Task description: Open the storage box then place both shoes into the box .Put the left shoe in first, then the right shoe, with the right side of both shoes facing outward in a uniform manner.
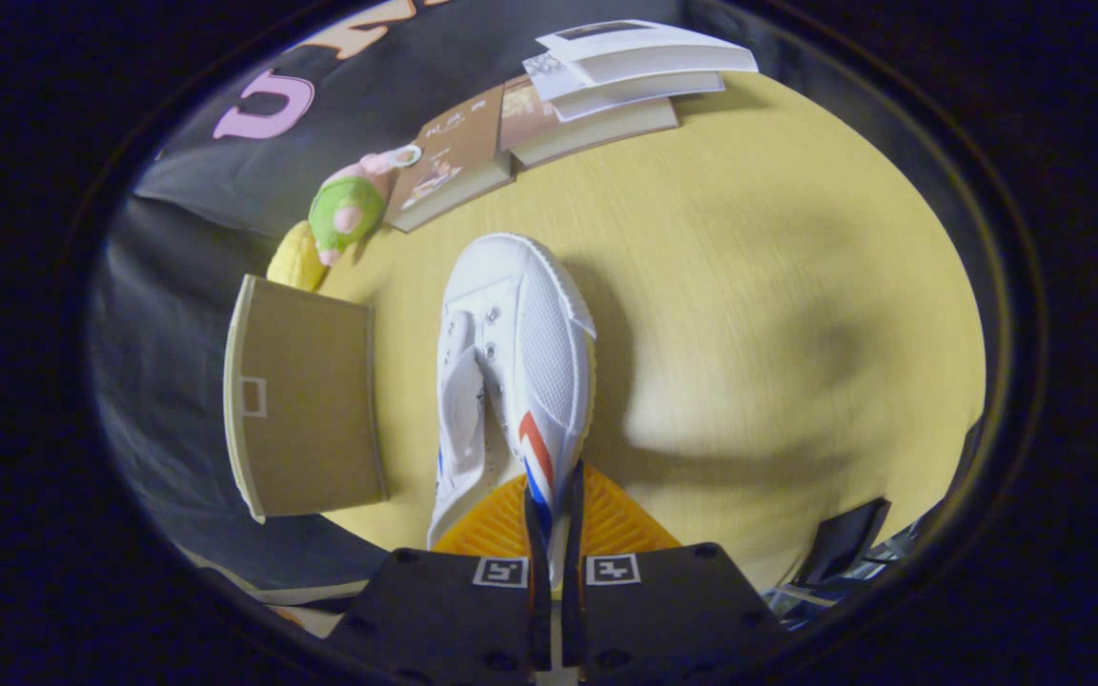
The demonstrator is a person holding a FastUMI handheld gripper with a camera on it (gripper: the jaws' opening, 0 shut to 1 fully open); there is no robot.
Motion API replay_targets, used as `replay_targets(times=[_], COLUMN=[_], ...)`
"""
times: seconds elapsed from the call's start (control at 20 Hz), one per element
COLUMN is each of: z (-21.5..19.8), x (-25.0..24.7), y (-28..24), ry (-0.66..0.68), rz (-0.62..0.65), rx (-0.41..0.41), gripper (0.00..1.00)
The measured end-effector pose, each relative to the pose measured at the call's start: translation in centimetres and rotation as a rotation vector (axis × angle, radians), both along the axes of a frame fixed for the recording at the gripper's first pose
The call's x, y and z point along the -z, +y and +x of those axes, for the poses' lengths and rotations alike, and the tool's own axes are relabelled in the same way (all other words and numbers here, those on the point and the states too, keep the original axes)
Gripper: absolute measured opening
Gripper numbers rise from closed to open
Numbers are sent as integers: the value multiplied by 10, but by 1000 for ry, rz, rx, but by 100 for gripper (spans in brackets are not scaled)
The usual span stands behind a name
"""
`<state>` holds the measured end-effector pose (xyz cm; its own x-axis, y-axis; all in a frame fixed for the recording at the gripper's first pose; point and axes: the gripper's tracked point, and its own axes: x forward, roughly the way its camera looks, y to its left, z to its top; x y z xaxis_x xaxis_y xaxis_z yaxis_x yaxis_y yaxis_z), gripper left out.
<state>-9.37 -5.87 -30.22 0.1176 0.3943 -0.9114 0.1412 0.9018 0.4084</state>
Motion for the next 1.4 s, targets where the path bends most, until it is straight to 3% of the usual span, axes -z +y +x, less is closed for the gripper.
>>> replay_targets(times=[0.35,0.85,1.4], z=[27,58,55], x=[-62,-143,-164], y=[44,131,246], ry=[-50,-144,-162], rz=[47,118,187], rx=[39,32,-50], gripper=[8,8,8])
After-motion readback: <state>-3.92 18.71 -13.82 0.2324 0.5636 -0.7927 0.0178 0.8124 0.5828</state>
